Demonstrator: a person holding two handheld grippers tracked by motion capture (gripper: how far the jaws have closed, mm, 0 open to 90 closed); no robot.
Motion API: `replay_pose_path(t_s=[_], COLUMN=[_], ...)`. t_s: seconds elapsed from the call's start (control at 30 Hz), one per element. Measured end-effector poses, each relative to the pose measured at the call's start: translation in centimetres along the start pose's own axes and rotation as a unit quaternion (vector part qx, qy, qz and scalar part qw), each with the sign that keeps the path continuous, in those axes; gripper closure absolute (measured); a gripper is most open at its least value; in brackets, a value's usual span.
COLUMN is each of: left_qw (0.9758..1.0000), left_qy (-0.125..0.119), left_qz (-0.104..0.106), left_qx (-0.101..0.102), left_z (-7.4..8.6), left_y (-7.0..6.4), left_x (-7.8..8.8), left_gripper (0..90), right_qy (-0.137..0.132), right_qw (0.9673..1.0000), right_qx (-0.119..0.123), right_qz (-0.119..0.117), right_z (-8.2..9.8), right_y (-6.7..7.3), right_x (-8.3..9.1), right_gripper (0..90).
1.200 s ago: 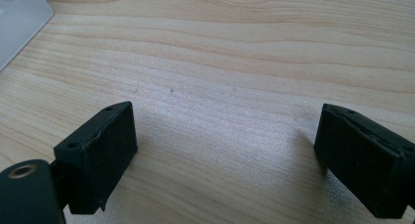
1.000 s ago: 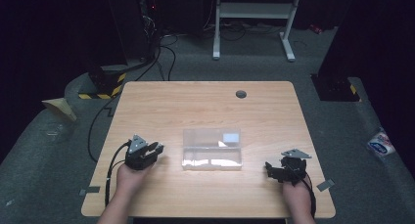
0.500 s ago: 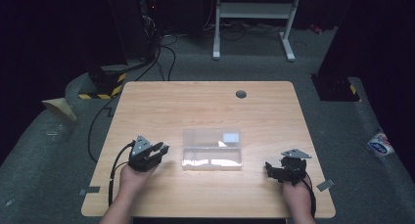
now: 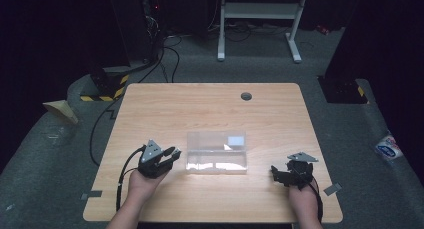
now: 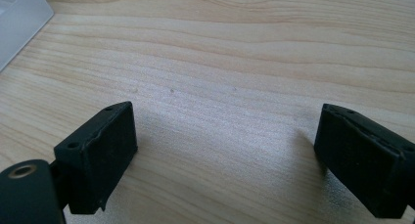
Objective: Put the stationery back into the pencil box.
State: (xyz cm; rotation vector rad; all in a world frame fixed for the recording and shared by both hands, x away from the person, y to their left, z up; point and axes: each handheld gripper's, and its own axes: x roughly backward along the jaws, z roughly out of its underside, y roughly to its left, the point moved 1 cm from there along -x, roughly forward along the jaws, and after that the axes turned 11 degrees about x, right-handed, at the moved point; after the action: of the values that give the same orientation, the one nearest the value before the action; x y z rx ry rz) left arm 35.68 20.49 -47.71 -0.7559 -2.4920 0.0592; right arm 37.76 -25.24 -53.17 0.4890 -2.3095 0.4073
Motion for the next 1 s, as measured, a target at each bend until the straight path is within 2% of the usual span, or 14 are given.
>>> replay_pose_path(t_s=[0.57, 0.83, 1.0], left_qw=[0.9995, 0.9992, 0.9992], left_qy=[0.000, 0.008, 0.016], left_qz=[0.029, 0.034, 0.028], left_qx=[-0.009, -0.020, -0.025], left_z=[-0.2, 0.0, 0.2], left_y=[-2.5, -3.4, -3.7], left_x=[-0.6, -1.0, -1.7], left_gripper=[68.0, 68.0, 68.0], right_qy=[0.000, 0.000, 0.000], right_qw=[1.0000, 1.0000, 1.0000], right_qx=[0.002, 0.002, 0.002], right_qz=[-0.002, -0.002, -0.002], right_z=[0.0, 0.0, 0.0], right_y=[0.0, 0.0, 0.0], right_x=[0.0, 0.0, 0.0], right_gripper=[8.1, 8.1, 8.1])
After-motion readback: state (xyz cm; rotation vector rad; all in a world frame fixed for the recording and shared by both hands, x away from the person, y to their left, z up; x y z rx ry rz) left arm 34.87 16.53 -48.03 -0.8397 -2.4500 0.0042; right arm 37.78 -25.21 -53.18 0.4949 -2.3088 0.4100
